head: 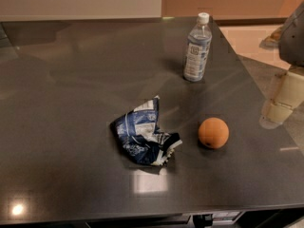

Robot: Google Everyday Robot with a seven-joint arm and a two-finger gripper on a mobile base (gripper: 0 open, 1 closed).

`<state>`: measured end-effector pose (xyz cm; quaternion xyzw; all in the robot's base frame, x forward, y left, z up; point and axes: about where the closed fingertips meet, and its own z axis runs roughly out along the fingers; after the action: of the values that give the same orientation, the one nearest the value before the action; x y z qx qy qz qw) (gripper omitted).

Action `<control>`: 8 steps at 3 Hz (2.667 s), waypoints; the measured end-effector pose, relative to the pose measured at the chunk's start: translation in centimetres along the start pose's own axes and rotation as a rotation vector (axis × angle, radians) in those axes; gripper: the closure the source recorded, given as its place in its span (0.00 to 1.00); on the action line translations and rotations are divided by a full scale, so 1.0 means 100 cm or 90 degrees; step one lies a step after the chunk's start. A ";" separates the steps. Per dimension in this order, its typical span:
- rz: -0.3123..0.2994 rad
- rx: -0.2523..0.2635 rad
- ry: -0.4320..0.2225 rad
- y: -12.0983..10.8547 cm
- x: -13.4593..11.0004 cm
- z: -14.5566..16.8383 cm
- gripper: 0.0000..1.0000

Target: Move blue plastic bottle near orange

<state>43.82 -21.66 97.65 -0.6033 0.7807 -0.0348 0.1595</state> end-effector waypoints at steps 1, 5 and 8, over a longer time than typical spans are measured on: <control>0.007 0.009 -0.007 -0.007 -0.001 0.001 0.00; 0.133 0.024 -0.179 -0.118 -0.036 0.058 0.00; 0.183 0.001 -0.278 -0.177 -0.075 0.105 0.00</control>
Offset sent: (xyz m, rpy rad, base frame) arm 0.0653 -0.0003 -0.0040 0.1103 -0.0620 -0.0508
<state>64.99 -17.87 93.61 -0.4792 0.8054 0.1183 0.3281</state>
